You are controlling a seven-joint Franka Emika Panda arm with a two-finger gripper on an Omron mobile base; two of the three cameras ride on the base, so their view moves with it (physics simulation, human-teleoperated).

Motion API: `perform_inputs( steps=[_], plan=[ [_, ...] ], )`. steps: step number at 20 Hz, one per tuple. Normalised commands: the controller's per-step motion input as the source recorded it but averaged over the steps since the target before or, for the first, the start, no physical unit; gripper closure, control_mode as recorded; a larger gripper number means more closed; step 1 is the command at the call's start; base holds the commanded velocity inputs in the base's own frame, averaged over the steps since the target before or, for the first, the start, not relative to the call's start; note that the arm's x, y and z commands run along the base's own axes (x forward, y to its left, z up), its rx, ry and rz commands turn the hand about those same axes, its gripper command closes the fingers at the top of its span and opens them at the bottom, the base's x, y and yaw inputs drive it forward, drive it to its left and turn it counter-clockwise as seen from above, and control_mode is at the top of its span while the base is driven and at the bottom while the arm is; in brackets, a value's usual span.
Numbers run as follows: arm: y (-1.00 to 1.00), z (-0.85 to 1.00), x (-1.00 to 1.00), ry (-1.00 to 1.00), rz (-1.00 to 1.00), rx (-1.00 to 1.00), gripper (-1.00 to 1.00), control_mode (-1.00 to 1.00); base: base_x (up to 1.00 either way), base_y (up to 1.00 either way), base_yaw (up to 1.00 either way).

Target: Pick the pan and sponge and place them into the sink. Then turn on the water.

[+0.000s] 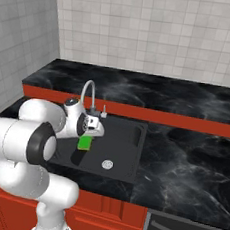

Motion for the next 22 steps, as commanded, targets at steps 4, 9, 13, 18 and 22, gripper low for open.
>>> perform_inputs(
  steps=[4, 9, 13, 18, 22],
  plan=[
    [0.62, 0.01, 0.03, 0.0, 0.0, 0.0, 1.0, -1.0, 0.0, 0.0, 0.0],
    [0.54, 0.0, 0.24, 0.0, 0.0, 0.0, 1.0, -1.0, 0.0, 0.0, 0.0],
    [0.48, 0.0, 0.41, 0.0, 0.0, 0.0, 1.0, -1.0, 0.0, 0.0, 0.0],
    [0.46, -0.01, 0.43, 0.0, 0.0, -0.01, 1.0, -1.0, 0.0, 0.0, 0.0],
    [0.5, -0.11, 0.37, 0.0, 0.0, -0.04, 1.0, -1.0, 0.0, 0.0, 0.0]
  ],
)
